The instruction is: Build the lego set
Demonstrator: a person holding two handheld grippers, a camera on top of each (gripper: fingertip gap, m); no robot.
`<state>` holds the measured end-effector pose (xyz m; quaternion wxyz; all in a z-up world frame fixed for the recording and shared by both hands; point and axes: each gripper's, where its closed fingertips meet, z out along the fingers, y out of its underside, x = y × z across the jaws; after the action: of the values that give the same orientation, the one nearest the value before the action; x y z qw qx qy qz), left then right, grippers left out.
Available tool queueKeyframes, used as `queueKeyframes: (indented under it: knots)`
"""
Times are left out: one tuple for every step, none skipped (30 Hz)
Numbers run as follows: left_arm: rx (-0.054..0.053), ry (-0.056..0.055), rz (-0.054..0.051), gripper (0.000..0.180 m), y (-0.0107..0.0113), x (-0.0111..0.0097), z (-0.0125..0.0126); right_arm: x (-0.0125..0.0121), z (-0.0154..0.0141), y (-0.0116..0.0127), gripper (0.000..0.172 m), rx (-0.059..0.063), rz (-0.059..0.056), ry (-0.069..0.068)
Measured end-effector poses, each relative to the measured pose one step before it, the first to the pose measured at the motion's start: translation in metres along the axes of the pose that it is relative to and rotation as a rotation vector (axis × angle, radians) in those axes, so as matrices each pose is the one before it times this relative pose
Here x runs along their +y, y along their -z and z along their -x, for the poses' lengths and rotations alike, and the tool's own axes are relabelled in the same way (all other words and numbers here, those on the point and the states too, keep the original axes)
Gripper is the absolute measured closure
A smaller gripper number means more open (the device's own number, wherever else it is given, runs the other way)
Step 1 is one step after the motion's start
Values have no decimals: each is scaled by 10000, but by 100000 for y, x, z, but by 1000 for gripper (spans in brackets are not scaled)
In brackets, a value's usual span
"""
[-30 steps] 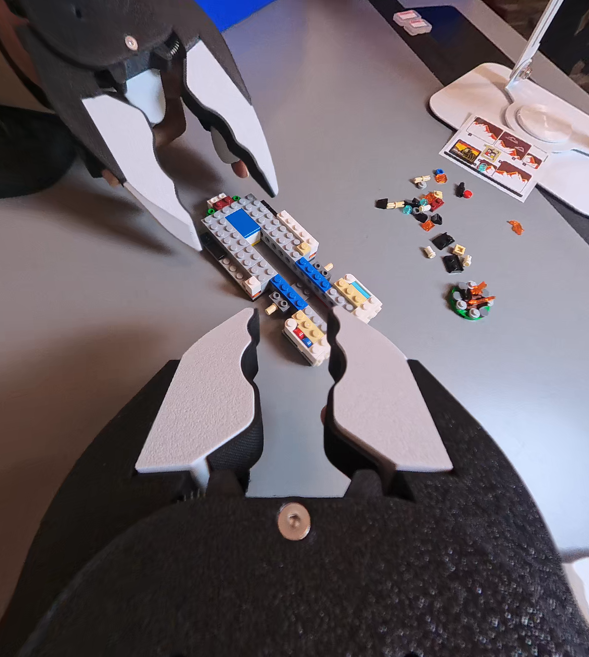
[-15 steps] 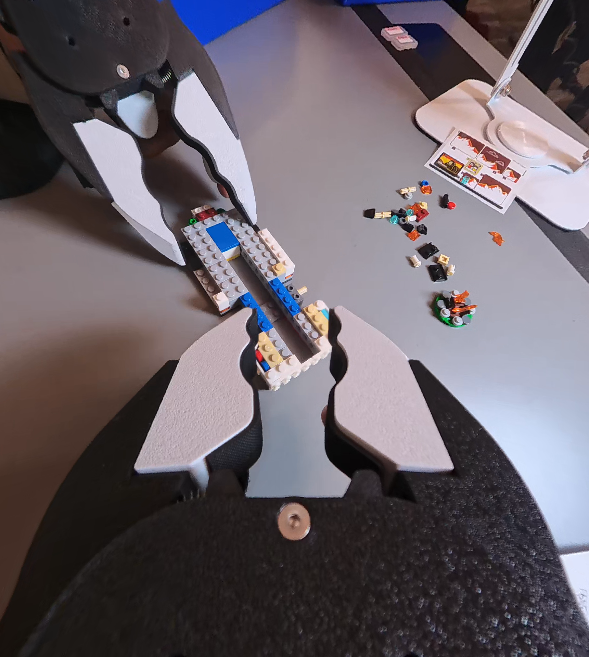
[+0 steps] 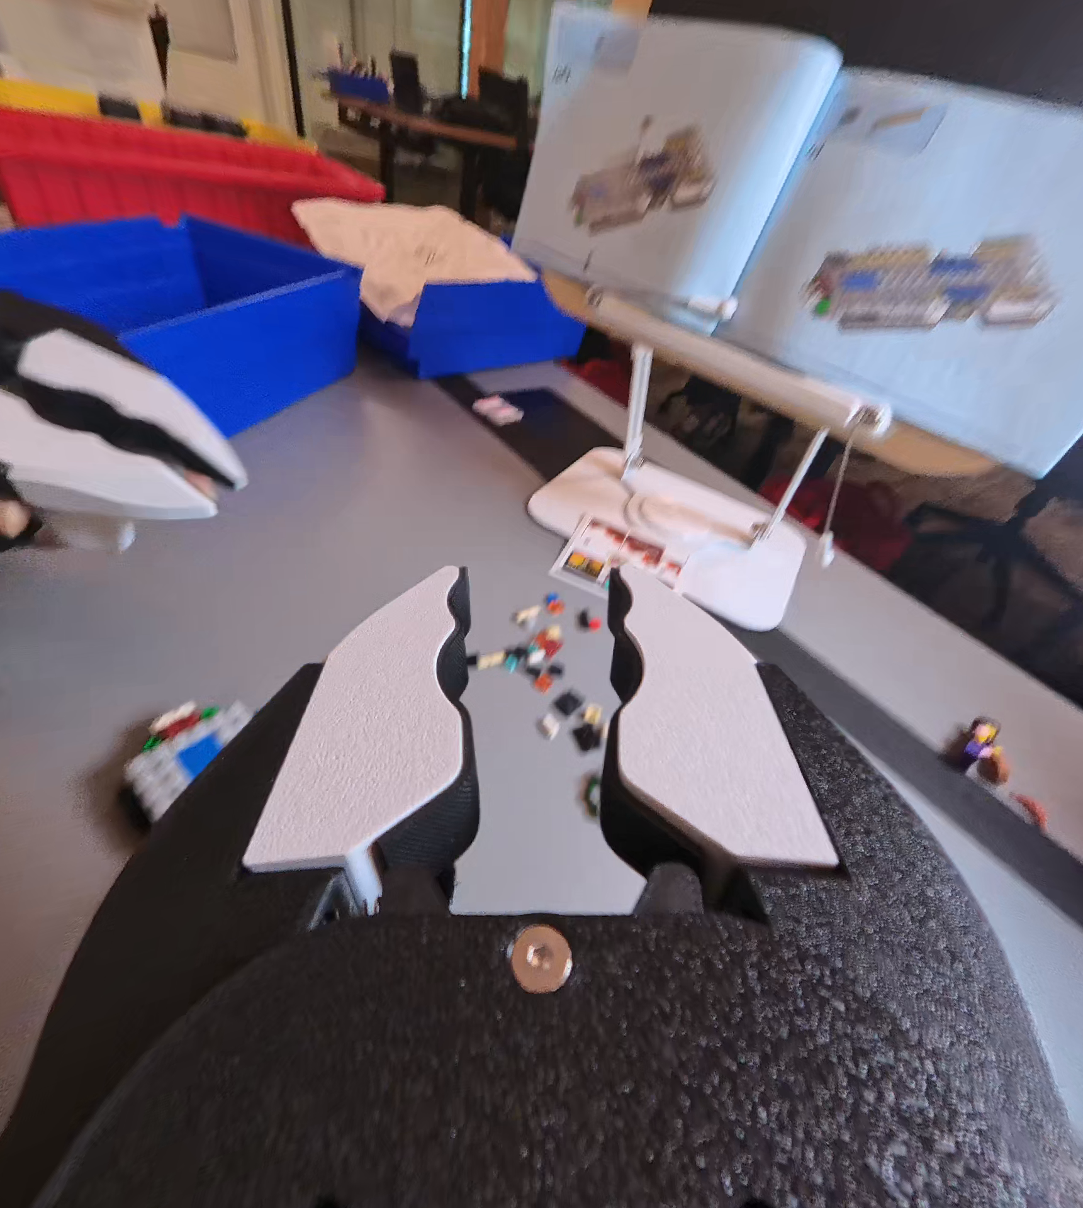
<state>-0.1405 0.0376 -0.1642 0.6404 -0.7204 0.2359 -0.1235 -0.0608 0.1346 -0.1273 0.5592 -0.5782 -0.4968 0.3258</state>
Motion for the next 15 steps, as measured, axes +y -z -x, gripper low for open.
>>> queueKeyframes:
  knots:
    - [-291,26,-401,180,591,-636,559,-1436,-958,-1120,132,236,-396,116]
    - [-420,99,-232,180,445,-351,700,-1286,-946,-1292,134,237,-325,83]
    - [-439,16,-59,180,366,-47,713,-1165,-868,-1413,134,209,-274,36]
    - [-415,-83,19,180,306,138,647,-1072,-752,-1498,134,153,-262,54]
    - [-349,-118,7,180,263,191,522,-915,-716,-1519,136,155,-244,73]
    - [-164,-74,47,180,179,260,258,-732,-660,-1530,139,137,-211,41]
    - [-69,-12,49,180,98,230,102,-541,-579,-1511,142,91,-152,39]
    - [-46,-2,-5,180,62,107,43,-372,-571,-1468,144,110,-102,75]
    - [42,-33,25,180,-29,83,-78,-253,-515,-1395,146,106,-70,73]
    - [-39,-40,25,180,-49,56,0,-188,-412,-1284,148,53,-47,48]
    - [-1,-75,-23,180,-42,0,-59,-156,-386,-1156,150,65,-43,17]
    - [51,-79,40,180,-55,105,-143,-133,-382,-1031,152,88,-27,-4]
    - [51,-65,86,180,-89,193,-127,-109,-327,-932,154,65,-18,-8]
    - [56,-42,54,180,-81,139,-115,-109,-293,-846,155,71,-30,-7]
    - [79,-15,-3,180,-57,45,-128,-119,-258,-757,156,67,-34,2]
